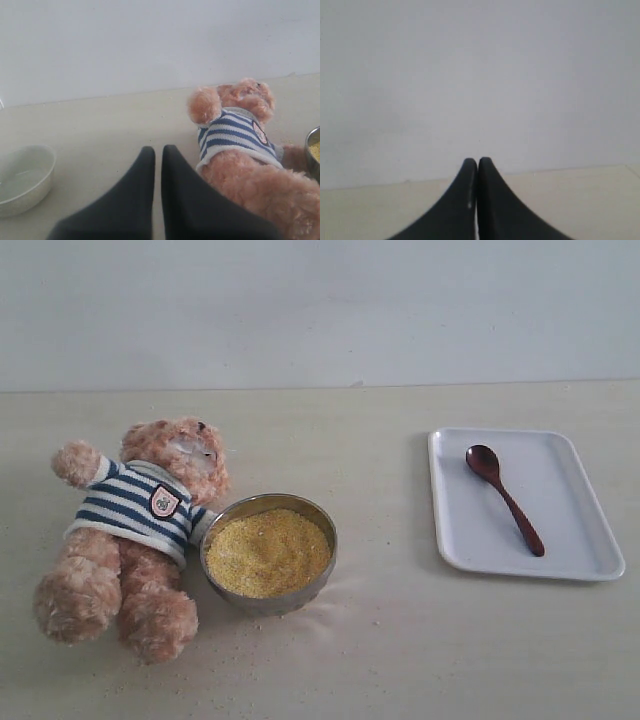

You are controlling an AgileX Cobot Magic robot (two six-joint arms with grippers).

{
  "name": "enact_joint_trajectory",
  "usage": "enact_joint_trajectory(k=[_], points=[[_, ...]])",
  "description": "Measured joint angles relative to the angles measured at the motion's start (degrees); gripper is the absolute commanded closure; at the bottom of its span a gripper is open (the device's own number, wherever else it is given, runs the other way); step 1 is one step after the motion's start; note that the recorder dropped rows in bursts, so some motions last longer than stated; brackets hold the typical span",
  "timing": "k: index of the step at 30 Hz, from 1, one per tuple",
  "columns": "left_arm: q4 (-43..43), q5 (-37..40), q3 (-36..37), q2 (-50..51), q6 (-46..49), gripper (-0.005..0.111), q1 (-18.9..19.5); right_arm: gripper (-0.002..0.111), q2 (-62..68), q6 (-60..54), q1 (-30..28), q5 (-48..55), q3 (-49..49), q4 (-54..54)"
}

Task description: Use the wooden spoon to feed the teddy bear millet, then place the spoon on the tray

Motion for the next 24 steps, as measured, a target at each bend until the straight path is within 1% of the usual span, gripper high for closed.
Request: enact_joint_trajectory(k=[6, 14, 17, 18, 20, 22, 24], points=[[0.0, 0.0, 0.0, 0.0, 0.0, 0.102, 0.0, 0.108, -5.6, -3.6, 0.0, 0.6, 0.4, 3.4], [0.0, -0.1, 0.0, 0.0, 0.0, 0.102, 0.0, 0.108, -5.8, -3.7, 0.0, 1.4, 0.7, 3.8], [0.0, -0.1, 0.0, 0.0, 0.0, 0.102, 0.0, 0.108, -5.8, -3.8, 2.3, 3.1, 1.0, 8.6], [0.0, -0.1, 0.0, 0.0, 0.0, 0.102, 0.0, 0.108, -5.8, -4.8, 3.9, 3.5, 1.7, 12.9], [0.0, -0.1, 0.0, 0.0, 0.0, 0.102, 0.0, 0.108, -6.9, -8.6, 6.4, 3.6, 3.6, 17.0], [0.0, -0.2, 0.0, 0.0, 0.0, 0.102, 0.0, 0.108, -9.4, -14.7, 8.0, 4.5, 4.3, 21.6], [0.0, -0.2, 0.0, 0.0, 0.0, 0.102, 0.0, 0.108, -12.3, -24.4, 8.3, 3.9, 4.6, 26.0]])
